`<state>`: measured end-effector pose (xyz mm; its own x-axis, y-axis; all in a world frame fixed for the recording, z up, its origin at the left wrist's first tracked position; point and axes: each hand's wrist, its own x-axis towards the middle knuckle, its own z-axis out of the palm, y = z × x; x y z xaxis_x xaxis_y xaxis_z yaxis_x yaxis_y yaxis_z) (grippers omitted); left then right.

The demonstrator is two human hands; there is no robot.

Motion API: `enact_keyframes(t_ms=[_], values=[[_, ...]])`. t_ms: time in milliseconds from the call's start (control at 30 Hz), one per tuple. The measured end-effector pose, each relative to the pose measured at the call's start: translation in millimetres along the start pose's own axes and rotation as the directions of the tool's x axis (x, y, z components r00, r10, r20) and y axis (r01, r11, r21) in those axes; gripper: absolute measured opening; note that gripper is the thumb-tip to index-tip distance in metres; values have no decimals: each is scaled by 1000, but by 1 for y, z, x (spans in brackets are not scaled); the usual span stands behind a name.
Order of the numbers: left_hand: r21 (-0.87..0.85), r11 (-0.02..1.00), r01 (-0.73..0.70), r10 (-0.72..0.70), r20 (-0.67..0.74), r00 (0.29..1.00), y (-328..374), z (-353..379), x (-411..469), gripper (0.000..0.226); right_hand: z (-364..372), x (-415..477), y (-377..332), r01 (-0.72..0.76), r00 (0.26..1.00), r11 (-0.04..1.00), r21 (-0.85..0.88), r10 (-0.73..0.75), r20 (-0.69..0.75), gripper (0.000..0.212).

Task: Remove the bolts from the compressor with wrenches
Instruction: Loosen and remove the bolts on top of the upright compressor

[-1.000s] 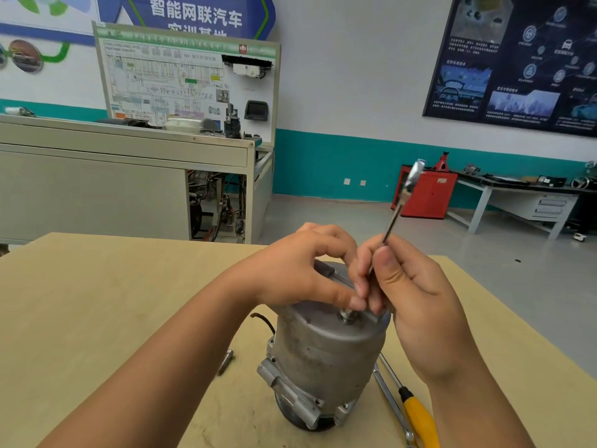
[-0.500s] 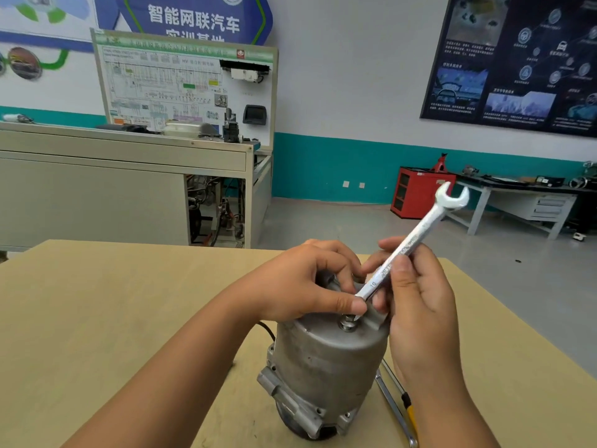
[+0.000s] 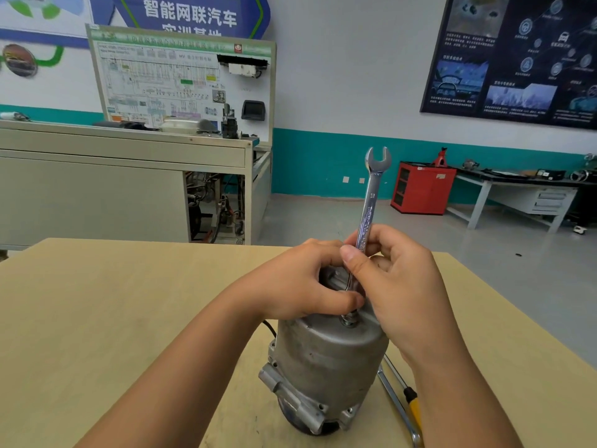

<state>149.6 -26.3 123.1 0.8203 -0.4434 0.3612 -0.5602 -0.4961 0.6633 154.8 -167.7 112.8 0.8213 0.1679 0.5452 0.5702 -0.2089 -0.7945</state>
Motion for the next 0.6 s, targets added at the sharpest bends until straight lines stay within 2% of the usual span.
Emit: enact_keyframes(t_ms=[100, 200, 267, 367, 500, 600], values=[[-42, 999, -21, 22, 25, 999, 1, 0, -1, 23, -1, 1, -5, 70, 996, 968, -239, -80, -34, 3], [-63, 998, -12, 15, 38, 999, 1, 0, 0, 10, 0, 5, -13, 120, 991, 917, -380, -133, -8, 5], [-71, 997, 12, -9, 44, 999, -1, -1, 0, 10, 4, 8, -16, 143, 989, 905, -402, -142, 31, 10], [-114, 992, 47, -42, 46, 998, -4, -3, 0, 27, 10, 11, -22, 180, 983, 899, -398, -172, 57, 8], [-98, 994, -44, 48, 33, 998, -1, -2, -1, 38, 17, 9, -31, 299, 954, 867, -399, -281, 105, 11], [-77, 995, -59, 62, 45, 997, 1, -3, -2, 45, 17, 4, -32, 381, 923, 826, -416, -365, 121, 12]])
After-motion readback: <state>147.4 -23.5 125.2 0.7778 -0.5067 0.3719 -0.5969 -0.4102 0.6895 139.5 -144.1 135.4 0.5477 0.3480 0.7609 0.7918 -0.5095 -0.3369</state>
